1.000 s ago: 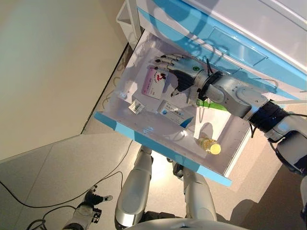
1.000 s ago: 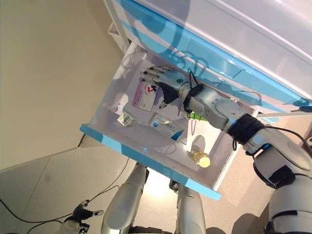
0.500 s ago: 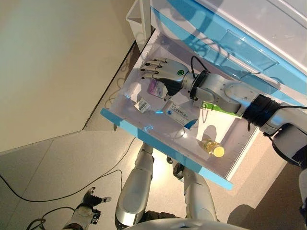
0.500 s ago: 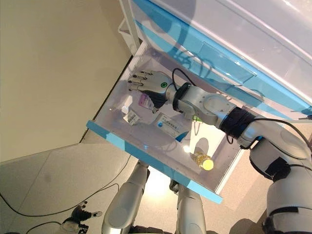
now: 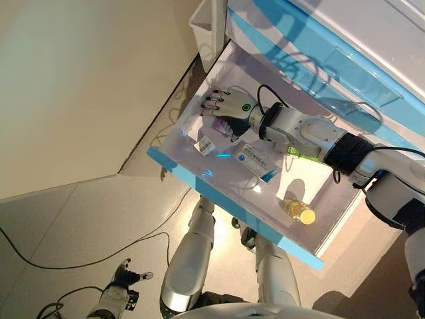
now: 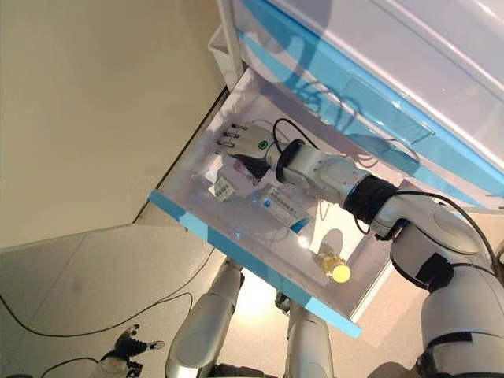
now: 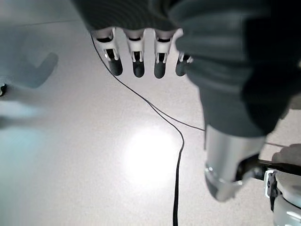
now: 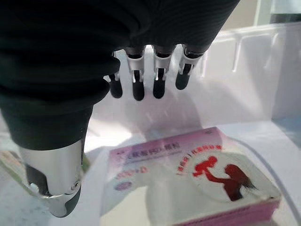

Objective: Open the drawer and pick up the medicine

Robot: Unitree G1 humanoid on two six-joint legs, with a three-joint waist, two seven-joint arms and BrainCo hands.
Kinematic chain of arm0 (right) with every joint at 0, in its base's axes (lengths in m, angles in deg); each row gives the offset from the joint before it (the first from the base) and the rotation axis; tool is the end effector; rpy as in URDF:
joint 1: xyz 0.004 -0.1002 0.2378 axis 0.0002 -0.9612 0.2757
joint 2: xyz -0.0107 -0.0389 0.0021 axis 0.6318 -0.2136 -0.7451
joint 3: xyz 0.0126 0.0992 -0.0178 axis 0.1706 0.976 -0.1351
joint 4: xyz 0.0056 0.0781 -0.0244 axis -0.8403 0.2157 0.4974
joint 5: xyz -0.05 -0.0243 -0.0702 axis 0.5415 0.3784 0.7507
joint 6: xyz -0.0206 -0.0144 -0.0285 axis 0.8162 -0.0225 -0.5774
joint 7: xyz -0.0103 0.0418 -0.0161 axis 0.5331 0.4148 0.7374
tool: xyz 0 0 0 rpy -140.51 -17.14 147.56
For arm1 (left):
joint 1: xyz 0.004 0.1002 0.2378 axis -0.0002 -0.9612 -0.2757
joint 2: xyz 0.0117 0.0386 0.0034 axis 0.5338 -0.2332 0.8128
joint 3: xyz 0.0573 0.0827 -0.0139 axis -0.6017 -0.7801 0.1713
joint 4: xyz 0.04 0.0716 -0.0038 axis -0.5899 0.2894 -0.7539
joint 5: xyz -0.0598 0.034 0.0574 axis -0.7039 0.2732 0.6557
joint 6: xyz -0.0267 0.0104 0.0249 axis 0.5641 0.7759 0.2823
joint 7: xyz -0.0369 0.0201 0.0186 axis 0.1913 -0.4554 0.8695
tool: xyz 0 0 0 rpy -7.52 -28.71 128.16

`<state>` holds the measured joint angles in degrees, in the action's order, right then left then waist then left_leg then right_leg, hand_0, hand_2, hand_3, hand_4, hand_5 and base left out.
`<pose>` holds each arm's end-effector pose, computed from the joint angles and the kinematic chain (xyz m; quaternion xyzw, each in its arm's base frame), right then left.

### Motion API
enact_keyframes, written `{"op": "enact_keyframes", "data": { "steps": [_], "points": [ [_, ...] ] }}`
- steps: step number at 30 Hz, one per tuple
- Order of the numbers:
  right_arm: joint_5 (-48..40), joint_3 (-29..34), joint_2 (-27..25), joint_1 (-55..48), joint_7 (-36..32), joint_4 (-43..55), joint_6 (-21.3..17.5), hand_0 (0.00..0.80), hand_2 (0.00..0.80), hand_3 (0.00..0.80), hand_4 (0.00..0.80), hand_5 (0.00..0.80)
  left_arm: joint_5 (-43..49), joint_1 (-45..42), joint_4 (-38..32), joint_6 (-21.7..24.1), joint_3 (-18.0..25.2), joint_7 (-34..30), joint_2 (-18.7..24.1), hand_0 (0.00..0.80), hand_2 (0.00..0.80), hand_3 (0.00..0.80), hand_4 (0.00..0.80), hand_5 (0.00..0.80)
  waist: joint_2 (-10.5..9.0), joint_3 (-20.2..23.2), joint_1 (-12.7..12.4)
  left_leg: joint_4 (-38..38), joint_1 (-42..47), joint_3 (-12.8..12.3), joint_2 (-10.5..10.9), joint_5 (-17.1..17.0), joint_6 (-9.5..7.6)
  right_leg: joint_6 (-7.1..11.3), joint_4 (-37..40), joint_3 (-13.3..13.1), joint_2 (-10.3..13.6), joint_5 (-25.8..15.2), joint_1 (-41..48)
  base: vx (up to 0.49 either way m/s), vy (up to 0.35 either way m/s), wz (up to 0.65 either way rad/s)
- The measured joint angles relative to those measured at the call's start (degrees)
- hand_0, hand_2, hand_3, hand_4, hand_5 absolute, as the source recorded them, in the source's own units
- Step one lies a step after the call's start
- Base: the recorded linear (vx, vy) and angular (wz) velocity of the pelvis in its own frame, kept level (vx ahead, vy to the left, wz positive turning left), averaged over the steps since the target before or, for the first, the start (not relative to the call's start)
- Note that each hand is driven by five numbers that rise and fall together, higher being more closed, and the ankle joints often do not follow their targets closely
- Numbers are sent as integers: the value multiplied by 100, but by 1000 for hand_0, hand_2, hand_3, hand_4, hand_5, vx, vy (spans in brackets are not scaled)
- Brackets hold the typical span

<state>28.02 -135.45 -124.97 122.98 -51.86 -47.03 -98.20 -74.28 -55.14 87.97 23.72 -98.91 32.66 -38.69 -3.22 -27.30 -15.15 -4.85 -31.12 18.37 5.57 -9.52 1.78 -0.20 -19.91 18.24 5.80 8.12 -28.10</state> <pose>0.3212 -0.1078 0.2112 -0.7864 -0.3517 0.2178 0.4588 0.0905 0.2595 -0.0856 0.2587 0.4904 0.0904 0.8273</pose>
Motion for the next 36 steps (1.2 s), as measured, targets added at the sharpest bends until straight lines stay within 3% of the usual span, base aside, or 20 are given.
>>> {"op": "enact_keyframes", "data": {
  "steps": [13,36],
  "points": [
    [154,-598,-1014,707,28,94,-50,0,0,0,0,0,1,49,3,0,2,-11,1,0,0,0,0,0,3,0,7,-9,10,29,33,-1,-2,11,-42,8,37,37,-2,2,1,1],
    [552,-663,-962,584,69,-236,-89,0,0,0,0,0,3,54,7,-1,-3,-39,1,0,0,0,0,0,8,4,2,-76,20,46,40,0,8,-7,-128,7,45,50,-3,0,0,0]
  ]
}}
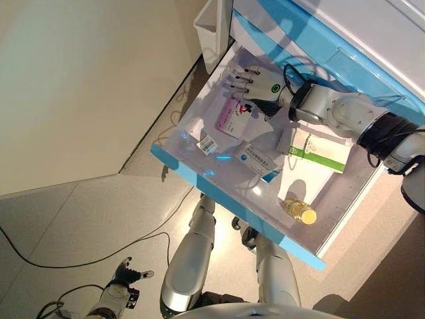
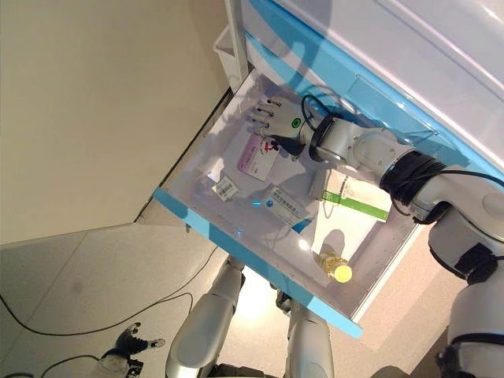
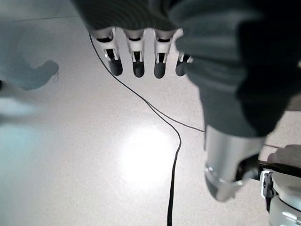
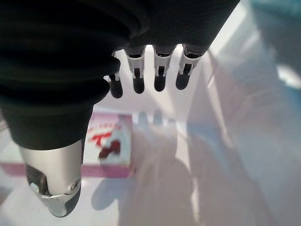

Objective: Open the drawer and pick up the medicine

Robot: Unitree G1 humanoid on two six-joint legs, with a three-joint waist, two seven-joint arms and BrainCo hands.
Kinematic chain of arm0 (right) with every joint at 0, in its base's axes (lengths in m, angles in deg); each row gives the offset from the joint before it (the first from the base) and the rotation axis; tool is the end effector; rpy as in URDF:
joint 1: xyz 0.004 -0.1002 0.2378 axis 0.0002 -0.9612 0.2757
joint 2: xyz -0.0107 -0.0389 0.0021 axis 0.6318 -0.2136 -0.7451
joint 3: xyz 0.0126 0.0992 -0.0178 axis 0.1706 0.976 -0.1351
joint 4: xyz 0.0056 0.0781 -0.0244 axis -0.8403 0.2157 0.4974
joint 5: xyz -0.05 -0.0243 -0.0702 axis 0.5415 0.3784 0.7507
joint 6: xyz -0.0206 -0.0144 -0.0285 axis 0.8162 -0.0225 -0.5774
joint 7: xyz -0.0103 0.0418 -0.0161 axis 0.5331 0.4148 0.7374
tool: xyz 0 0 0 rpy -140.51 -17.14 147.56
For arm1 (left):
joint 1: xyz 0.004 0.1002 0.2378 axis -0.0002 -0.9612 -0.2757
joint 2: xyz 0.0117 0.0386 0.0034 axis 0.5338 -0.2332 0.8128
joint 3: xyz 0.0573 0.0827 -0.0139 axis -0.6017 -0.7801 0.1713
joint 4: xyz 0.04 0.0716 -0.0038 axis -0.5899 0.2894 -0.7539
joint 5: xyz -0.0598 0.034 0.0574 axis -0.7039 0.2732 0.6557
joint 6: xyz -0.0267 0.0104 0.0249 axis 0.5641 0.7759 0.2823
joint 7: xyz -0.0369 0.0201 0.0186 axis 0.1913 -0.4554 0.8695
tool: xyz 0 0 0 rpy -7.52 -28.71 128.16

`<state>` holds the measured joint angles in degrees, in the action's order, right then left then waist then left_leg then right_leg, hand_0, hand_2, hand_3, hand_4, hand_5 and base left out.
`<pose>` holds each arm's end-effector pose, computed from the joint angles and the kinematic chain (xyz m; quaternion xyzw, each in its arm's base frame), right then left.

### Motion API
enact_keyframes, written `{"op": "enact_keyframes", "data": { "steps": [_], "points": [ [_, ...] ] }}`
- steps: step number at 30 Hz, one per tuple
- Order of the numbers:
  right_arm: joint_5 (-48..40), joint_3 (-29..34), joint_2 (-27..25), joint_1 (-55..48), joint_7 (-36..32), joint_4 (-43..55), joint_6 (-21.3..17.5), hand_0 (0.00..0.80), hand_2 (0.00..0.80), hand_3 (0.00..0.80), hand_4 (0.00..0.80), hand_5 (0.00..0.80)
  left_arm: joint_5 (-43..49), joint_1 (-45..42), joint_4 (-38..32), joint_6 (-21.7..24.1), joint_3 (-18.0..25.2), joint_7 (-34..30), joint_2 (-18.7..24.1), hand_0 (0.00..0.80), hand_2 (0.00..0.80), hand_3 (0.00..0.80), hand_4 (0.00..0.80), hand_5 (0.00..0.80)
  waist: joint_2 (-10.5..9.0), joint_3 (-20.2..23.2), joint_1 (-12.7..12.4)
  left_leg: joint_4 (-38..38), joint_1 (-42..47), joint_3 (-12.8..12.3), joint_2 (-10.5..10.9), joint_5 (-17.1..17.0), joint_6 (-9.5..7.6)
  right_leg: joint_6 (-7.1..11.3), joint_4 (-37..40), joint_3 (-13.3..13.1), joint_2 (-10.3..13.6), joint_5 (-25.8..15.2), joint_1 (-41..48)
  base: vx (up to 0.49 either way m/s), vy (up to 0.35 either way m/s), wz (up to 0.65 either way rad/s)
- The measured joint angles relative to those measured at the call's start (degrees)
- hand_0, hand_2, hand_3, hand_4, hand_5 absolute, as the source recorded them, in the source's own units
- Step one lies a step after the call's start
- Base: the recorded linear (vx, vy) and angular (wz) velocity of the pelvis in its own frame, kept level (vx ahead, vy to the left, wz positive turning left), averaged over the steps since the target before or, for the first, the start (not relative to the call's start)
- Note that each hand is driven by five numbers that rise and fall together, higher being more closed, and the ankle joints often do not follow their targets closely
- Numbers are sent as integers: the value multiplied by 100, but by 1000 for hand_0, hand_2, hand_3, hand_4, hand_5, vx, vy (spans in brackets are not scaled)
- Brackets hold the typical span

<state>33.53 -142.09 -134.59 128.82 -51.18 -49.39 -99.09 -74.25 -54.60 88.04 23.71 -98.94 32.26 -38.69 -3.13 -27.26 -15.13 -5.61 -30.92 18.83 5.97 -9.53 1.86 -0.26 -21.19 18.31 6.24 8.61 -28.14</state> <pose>0.3276 -0.1528 0.2349 -0.8674 -0.3002 0.1721 0.3575 0.0936 0.2593 -0.0848 0.2576 0.4878 0.0874 0.8295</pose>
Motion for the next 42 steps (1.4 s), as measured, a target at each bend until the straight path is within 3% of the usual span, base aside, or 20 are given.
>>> {"op": "enact_keyframes", "data": {
  "steps": [21,42],
  "points": [
    [337,269,516,-526,265,-435,210,0,0,0,0,0,-1,0,10,-3,-5,25,-10,0,0,0,0,0,71,32,4,-21,21,-2,-3,4,18,-20,-58,-7,9,22,-5,0,0,0],
    [368,328,322,-576,328,72,273,0,0,0,0,0,-1,0,26,-1,-3,39,-90,0,0,0,0,0,73,33,1,7,9,11,-2,11,25,-17,-54,-4,8,47,-19,0,0,0]
  ]
}}
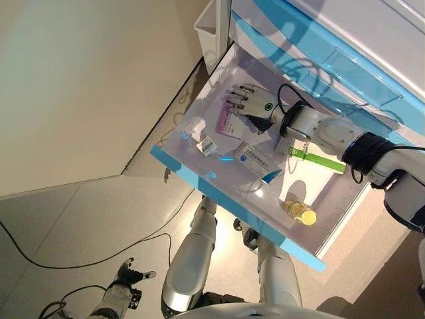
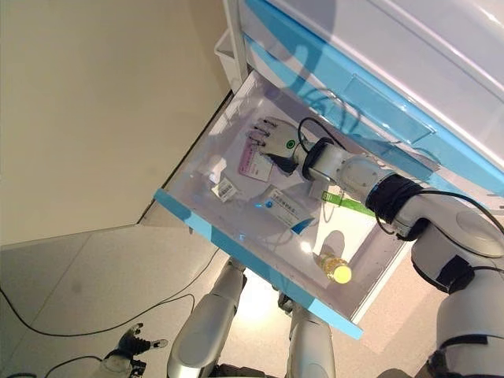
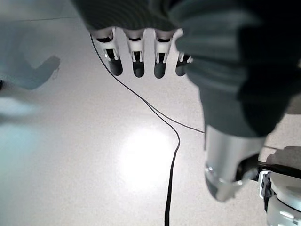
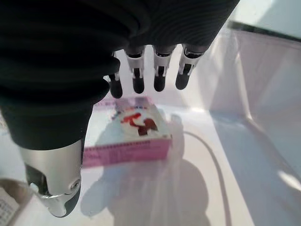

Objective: Open the drawer and pick up the medicine

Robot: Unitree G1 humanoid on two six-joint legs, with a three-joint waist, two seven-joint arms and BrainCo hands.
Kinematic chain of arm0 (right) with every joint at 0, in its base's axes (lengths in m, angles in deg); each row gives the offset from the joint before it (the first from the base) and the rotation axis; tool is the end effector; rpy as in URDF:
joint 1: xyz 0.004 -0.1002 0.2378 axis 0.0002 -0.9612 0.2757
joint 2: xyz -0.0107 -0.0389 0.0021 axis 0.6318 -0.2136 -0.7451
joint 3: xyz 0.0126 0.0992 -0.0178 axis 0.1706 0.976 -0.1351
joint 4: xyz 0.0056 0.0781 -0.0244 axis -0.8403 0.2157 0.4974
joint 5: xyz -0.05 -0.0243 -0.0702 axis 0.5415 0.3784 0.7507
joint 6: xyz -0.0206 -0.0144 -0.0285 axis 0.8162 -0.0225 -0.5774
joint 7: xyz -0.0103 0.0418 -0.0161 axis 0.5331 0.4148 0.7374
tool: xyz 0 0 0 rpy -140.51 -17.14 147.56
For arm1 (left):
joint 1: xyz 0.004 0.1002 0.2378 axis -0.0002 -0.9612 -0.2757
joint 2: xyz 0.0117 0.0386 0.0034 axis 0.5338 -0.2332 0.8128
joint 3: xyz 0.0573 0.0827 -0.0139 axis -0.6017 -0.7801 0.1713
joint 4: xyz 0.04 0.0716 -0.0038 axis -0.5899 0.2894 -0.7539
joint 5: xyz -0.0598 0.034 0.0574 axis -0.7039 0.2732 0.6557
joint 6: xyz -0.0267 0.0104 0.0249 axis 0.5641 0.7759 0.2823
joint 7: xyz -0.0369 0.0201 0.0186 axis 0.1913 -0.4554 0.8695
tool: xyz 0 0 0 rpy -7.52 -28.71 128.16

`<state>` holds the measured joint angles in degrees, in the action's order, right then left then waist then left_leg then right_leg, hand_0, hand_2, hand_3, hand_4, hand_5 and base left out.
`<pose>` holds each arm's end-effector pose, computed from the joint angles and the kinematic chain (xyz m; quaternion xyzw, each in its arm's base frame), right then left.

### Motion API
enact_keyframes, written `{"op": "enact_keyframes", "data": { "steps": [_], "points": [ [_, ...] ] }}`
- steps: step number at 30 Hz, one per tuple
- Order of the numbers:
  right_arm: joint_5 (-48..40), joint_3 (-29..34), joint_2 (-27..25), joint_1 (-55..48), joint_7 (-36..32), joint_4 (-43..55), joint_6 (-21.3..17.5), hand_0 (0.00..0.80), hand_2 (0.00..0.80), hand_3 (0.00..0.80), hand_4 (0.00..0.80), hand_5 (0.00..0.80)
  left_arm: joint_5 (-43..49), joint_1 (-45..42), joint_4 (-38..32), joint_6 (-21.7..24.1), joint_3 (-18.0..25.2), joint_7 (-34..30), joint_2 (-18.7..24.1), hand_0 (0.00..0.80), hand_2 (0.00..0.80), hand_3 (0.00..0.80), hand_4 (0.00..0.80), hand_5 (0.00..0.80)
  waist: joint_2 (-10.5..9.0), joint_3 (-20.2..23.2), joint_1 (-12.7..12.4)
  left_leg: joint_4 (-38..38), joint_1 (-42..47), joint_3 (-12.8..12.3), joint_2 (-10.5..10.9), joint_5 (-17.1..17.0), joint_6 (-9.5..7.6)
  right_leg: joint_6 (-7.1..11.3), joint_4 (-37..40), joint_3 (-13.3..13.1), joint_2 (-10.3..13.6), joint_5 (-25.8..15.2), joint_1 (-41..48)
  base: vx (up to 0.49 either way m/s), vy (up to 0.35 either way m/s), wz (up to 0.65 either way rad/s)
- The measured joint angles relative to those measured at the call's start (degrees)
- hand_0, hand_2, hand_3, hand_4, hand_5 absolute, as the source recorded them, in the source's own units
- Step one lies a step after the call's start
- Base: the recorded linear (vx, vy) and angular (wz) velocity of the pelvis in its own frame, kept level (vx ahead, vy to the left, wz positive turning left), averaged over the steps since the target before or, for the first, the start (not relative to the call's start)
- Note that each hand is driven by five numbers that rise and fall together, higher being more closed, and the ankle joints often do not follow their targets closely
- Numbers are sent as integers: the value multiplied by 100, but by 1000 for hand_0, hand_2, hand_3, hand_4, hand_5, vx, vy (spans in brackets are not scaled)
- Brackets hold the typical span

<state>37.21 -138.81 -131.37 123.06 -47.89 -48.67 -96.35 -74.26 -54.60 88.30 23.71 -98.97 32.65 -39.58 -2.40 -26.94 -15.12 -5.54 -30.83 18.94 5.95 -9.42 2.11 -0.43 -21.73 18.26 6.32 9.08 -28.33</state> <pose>0.3261 -0.1450 0.2096 -0.8527 -0.3237 0.1666 0.3746 0.0929 0.2545 -0.0869 0.2534 0.4894 0.0863 0.8299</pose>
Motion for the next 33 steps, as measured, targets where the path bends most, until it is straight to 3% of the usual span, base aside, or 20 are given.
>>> {"op": "enact_keyframes", "data": {
  "steps": [9,33],
  "points": [
    [-63,-11,-185,224,-8,298,-21,0,0,0,0,0,1,0,9,0,2,-1,0,0,0,0,0,0,0,0,4,8,-1,5,0,2,3,1,7,5,-2,5,3,0,0,0],
    [-176,-23,-55,296,-14,234,-124,0,0,0,0,0,2,0,14,0,-2,5,1,0,0,0,0,0,-2,-1,3,5,-23,28,2,-1,3,1,5,52,-5,4,14,1,0,0]
  ]
}}
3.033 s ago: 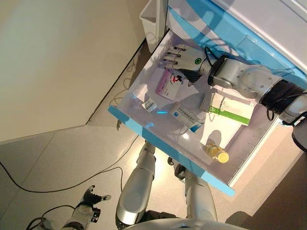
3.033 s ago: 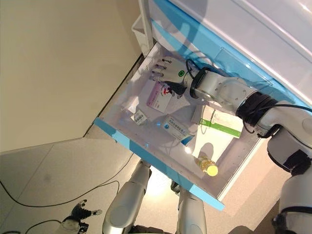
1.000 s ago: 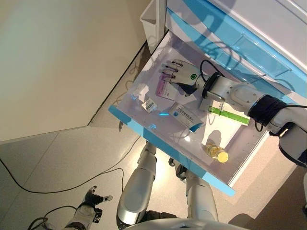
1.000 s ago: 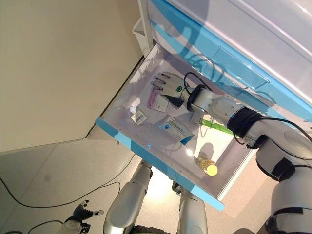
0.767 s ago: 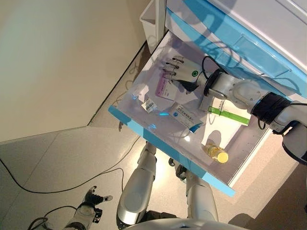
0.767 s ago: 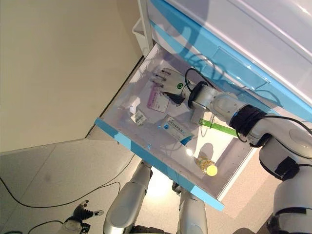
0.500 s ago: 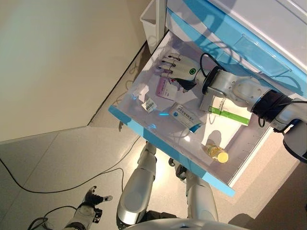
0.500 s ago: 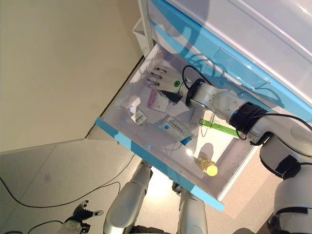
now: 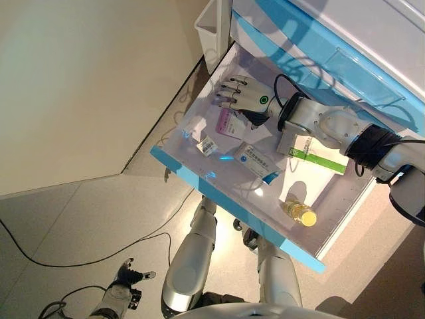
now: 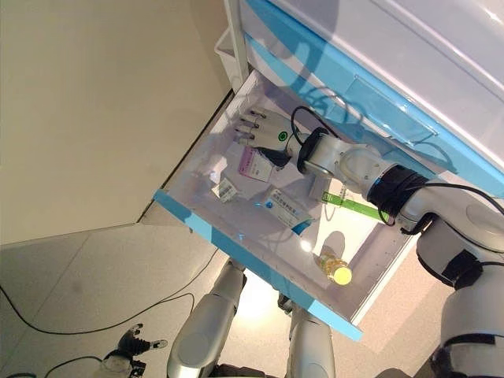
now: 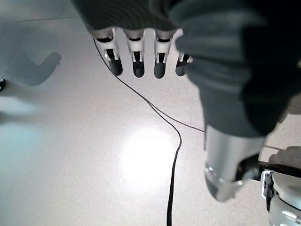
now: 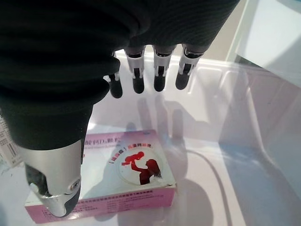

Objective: Open the drawer and pick up the medicine

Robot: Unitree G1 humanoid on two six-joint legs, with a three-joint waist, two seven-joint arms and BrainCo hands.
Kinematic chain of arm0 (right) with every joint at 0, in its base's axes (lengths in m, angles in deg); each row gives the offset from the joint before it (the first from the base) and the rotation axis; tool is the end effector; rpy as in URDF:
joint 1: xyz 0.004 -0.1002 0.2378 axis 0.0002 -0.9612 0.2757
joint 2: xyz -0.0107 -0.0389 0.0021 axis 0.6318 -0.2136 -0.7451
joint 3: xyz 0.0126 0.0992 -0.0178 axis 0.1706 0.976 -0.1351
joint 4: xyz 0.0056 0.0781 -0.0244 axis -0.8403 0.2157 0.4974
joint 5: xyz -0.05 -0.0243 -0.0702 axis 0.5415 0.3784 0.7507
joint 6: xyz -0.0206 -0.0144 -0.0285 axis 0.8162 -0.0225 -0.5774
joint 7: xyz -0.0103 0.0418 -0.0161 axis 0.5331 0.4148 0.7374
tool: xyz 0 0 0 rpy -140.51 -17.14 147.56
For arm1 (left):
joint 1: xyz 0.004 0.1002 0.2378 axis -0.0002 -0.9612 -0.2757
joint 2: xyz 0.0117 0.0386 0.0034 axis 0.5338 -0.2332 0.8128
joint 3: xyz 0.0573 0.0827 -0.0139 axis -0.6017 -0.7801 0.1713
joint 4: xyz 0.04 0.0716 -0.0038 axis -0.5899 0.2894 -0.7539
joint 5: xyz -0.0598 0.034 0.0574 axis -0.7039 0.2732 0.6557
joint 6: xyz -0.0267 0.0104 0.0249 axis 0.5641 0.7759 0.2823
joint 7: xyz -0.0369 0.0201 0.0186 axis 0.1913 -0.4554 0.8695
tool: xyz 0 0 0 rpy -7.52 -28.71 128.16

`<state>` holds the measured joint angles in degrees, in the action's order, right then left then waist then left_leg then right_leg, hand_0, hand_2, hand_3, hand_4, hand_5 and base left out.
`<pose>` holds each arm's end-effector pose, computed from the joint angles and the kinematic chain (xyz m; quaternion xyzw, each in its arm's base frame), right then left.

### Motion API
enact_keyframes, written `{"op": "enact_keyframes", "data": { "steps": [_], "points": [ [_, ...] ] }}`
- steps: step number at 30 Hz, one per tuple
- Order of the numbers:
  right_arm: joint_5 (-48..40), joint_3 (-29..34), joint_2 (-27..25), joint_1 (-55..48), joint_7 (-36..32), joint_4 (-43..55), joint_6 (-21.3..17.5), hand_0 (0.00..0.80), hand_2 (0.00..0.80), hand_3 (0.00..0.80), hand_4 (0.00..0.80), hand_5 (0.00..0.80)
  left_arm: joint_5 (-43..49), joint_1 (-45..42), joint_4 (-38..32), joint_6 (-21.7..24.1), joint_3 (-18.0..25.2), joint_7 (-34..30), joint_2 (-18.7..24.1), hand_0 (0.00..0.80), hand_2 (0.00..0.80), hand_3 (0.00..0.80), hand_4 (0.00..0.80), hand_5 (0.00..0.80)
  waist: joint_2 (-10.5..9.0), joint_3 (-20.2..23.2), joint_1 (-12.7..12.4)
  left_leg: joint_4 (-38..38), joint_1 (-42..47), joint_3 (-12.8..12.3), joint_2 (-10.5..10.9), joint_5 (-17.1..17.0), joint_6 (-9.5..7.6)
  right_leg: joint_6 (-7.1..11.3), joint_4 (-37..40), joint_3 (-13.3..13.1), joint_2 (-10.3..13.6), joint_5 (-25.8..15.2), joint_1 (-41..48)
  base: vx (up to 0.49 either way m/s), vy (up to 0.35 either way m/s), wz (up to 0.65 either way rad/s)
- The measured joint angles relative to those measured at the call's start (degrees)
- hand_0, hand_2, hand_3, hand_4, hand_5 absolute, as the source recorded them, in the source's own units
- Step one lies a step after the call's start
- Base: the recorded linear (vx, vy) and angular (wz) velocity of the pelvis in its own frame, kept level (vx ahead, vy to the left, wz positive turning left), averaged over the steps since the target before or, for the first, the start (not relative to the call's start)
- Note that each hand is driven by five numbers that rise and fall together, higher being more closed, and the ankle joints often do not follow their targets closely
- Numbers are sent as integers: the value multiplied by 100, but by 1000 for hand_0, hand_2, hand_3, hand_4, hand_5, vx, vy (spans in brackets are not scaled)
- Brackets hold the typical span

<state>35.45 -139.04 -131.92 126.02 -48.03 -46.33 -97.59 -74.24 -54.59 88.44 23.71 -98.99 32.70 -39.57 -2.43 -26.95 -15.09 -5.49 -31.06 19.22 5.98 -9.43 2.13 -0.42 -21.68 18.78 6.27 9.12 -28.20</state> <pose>0.3236 -0.1364 0.2258 -0.8417 -0.3543 0.1657 0.3723 0.0926 0.2547 -0.0870 0.2540 0.4902 0.0867 0.8292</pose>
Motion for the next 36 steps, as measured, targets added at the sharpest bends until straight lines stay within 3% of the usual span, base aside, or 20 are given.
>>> {"op": "enact_keyframes", "data": {
  "steps": [36],
  "points": [
    [5,0,214,-125,-4,-398,4,0,0,0,0,0,0,1,1,0,-6,4,0,0,0,0,0,0,2,-2,-1,-16,-57,38,9,-1,1,0,8,53,4,0,-18,1,0,0]
  ]
}}
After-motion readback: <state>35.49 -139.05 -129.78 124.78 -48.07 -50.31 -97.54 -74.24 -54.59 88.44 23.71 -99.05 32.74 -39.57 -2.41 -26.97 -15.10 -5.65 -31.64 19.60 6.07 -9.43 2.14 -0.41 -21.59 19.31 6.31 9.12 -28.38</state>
